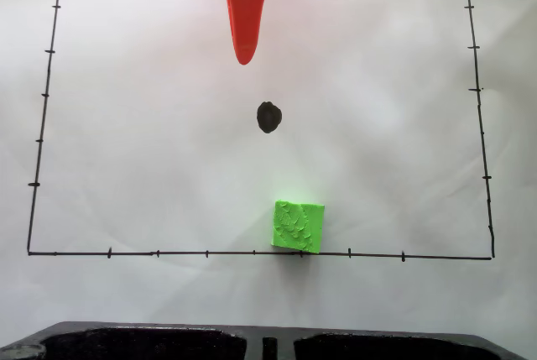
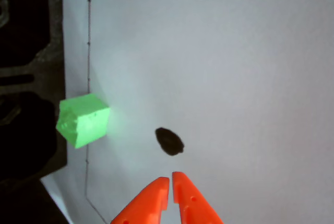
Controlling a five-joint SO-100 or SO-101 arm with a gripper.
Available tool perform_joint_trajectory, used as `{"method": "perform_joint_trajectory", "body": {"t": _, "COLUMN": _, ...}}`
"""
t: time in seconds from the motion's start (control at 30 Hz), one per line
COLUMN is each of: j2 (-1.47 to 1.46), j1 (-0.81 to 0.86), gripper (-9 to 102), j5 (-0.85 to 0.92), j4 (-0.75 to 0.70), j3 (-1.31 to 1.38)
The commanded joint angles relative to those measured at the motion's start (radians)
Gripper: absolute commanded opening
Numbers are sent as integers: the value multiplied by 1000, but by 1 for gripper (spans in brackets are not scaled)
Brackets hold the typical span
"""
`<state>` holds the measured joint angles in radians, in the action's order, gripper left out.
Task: Grasp the colored block, Place it on the black dot, and then return the arm to the default position.
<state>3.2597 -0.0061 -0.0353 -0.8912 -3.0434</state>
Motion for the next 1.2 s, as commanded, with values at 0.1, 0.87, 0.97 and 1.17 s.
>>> {"method": "perform_joint_trajectory", "body": {"t": 0.1, "j2": 11, "j1": -6, "gripper": 0, "j5": 0, "j4": -2, "j3": 2}}
{"method": "perform_joint_trajectory", "body": {"t": 0.87, "j2": -479, "j1": -12, "gripper": 0, "j5": -152, "j4": 97, "j3": 354}}
{"method": "perform_joint_trajectory", "body": {"t": 0.97, "j2": -623, "j1": -17, "gripper": 0, "j5": -230, "j4": 98, "j3": 471}}
{"method": "perform_joint_trajectory", "body": {"t": 1.17, "j2": -891, "j1": -41, "gripper": 0, "j5": -353, "j4": 89, "j3": 707}}
